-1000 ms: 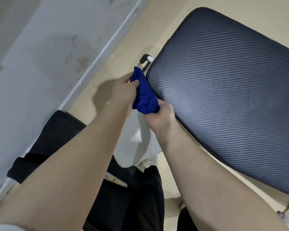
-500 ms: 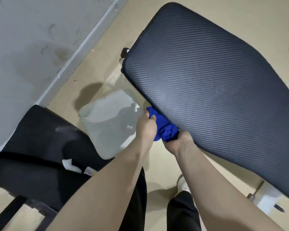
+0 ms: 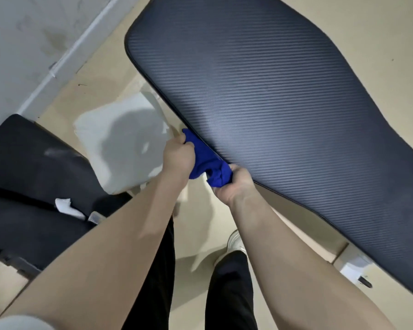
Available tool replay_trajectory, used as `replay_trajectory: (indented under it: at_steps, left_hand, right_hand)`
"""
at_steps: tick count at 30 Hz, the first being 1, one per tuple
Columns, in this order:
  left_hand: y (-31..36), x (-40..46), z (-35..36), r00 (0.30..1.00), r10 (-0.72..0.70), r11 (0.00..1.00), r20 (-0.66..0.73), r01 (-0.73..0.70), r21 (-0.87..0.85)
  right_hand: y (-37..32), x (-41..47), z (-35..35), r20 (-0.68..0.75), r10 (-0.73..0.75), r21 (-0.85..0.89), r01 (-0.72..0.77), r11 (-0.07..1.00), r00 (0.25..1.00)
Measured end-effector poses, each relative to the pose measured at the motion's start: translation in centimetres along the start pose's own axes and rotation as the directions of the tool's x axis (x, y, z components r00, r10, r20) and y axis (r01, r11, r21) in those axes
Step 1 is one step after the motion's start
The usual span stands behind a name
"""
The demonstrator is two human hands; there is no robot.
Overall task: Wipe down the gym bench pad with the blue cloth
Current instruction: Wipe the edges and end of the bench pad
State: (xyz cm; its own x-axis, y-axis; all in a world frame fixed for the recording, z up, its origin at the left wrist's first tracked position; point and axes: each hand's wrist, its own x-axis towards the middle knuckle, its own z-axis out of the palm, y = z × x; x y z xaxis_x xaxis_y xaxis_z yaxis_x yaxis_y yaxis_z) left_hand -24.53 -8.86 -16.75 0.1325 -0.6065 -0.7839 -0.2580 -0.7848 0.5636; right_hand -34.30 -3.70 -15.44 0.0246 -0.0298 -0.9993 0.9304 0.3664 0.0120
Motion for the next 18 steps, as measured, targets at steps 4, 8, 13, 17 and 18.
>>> replay_trajectory:
  at_steps: [4,8,13,17,18]
  left_hand:
    - [-3.0,-3.4,4.4,0.997,-0.056,0.987,0.047,0.048,0.156]
    - [-5.3,-5.6,8.1,0.972,-0.167,0.982,0.165,0.149,0.117]
    - [-2.9,-4.4,5.9,0.985,-0.172,0.985,0.027,0.172,0.003]
    - [-1.3,-2.9,3.1,0.995,-0.081,0.996,-0.055,0.08,-0.025]
    - [-0.8,-2.8,2.9,0.997,-0.044,0.999,-0.067,0.043,-0.016]
  right_hand:
    - [-2.3,-0.4,-5.6,-0.137,-0.018,-0.119,0.001,0.993,0.99]
    - [-5.1,-1.6,-9.7,-0.131,-0.045,-0.074,0.036,0.997,0.99]
    - [-4.6,-0.6,-7.7,-0.036,-0.004,-0.1,0.0,0.995,0.999]
    - [-2.7,-0.6,-4.8,0.115,-0.001,-0.138,0.017,0.99,0.993]
    - [-2.5,-0.3,-4.7,0.152,0.016,-0.138,0.006,0.99,0.988]
